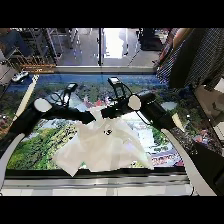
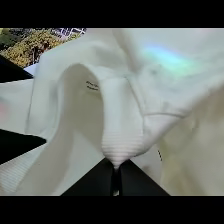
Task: Fold the clothes and pants, and hang the long-sleeved shirts on hangers.
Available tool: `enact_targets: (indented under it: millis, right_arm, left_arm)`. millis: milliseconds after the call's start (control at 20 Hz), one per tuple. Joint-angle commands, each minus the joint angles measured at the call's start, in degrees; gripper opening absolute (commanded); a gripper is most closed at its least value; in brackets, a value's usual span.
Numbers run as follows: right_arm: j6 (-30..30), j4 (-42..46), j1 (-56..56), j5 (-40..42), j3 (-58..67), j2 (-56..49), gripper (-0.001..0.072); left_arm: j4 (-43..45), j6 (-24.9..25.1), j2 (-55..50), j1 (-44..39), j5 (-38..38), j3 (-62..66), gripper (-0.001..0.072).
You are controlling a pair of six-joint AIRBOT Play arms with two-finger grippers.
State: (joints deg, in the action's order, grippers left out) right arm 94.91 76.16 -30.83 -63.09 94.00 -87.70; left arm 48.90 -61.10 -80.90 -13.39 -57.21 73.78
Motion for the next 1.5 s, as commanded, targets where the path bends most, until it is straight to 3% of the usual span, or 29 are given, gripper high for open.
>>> enact_targets:
  millis: [0,100,150,250,350,500,600,800,1100,1150,1200,1250,1300,1450]
  right_arm:
    - [-0.04,0.35,-0.26,0.85,0.04,0.15,0.0027]
    - [-0.02,0.26,-0.28,0.81,0.04,0.15,0.0027]
    - [-0.02,-0.09,-0.31,0.68,0.04,0.15,0.0027]
    - [-0.02,-0.74,-0.31,0.26,0.04,0.15,0.0027]
    - [-0.07,-0.33,-0.28,-2.62,0.07,0.33,0.0027]
    - [-1.42,6.29,-0.24,-10.45,2.69,2.86,0.0025]
    - [-1.27,9.29,-0.24,-14.78,10.21,4.44,0.0023]
    - [5.03,14.16,-0.24,-20.33,25.55,5.4,0.0022]
    - [7.76,7.67,-0.31,-25.4,20.2,5.42,0.0023]
    - [7.74,8.15,-0.28,-24.94,20.11,5.38,0.0023]
    - [7.76,8.61,-0.28,-23.02,20.11,5.4,0.0023]
    - [7.78,8.7,-0.28,-20.06,20.09,5.33,0.0023]
    - [8.11,8.68,-0.31,-17.09,20.09,5.03,0.0023]
    - [9.64,8.66,-0.31,-11.39,20.04,1.66,0.0023]
  left_arm:
    - [0.13,3.1,-5.84,-0.31,0.9,1.66,0.0699]
    - [1.31,3.04,-7.15,-0.44,4.94,1.66,0.0682]
    - [1.2,3.06,-8.0,-0.46,6.71,1.66,0.0548]
    - [0.94,3.26,-9.44,-0.94,10.78,1.66,0.0193]
    - [-1.4,7.87,-9.05,-1.14,12.57,3.69,0.0018]
    - [-1.25,7.98,-5.11,-0.35,5.46,18.12,0.0017]
    - [0.83,3.56,-1.95,-0.31,1.07,29.7,0.0017]
    - [13.75,-8.17,2.23,-0.26,-1.92,36.94,0.0017]
    - [11.93,-10.16,-1.75,-1.7,-4.39,36.87,0.002]
    - [12.07,-10.12,-2.84,-1.86,-4.79,36.87,0.0081]
    - [12.31,-10.08,-3.69,-1.81,-5.73,36.87,0.0264]
    - [13.35,-10.08,-4.24,-1.4,-7.61,36.87,0.055]
    - [14.75,-10.08,-4.48,-0.79,-10.84,36.87,0.072]
    - [22.27,-10.67,-3.91,3.63,-26.64,36.87,0.0697]
